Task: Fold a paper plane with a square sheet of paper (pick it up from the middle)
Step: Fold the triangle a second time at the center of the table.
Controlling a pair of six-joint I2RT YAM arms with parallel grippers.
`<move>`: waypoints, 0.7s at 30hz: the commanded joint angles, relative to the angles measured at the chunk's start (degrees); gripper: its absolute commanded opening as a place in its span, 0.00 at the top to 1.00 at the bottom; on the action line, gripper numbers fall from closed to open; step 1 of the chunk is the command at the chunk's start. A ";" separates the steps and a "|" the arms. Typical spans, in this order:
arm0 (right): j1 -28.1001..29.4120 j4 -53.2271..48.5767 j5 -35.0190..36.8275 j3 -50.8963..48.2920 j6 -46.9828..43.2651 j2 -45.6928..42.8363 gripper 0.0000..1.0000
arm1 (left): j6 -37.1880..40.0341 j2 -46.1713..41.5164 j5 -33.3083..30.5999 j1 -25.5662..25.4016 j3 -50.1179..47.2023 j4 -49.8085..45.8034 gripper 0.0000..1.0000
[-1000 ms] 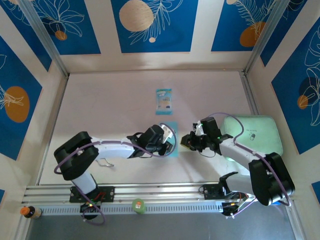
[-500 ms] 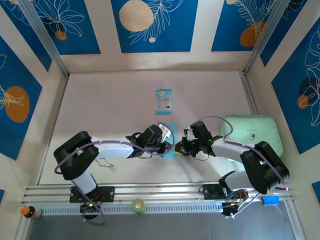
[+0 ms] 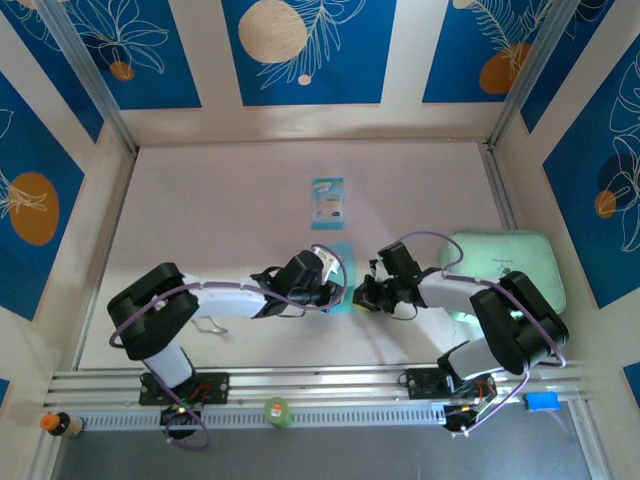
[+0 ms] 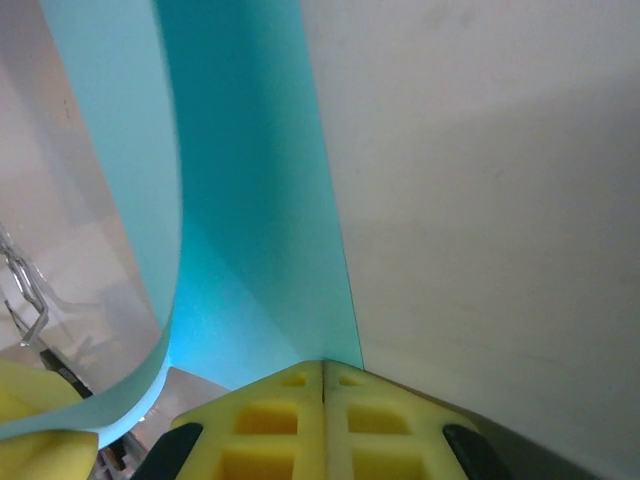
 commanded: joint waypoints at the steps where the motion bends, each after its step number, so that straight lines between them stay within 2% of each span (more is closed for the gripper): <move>1: -1.54 -4.21 1.22 1.70 -4.97 0.02 0.99 | -3.86 1.34 -0.70 0.44 -1.23 5.00 1.00; 6: -2.24 -2.62 -1.98 2.08 -5.89 -1.00 0.97 | -6.44 2.54 -1.51 0.28 -0.97 7.17 1.00; 13: -1.30 4.28 -3.89 -0.79 1.21 -3.93 0.95 | -7.60 2.30 -3.40 0.28 -2.11 8.69 1.00; 21: -0.04 7.78 -4.71 -0.96 3.66 0.02 0.96 | -7.70 1.96 -3.77 0.29 -2.63 8.87 1.00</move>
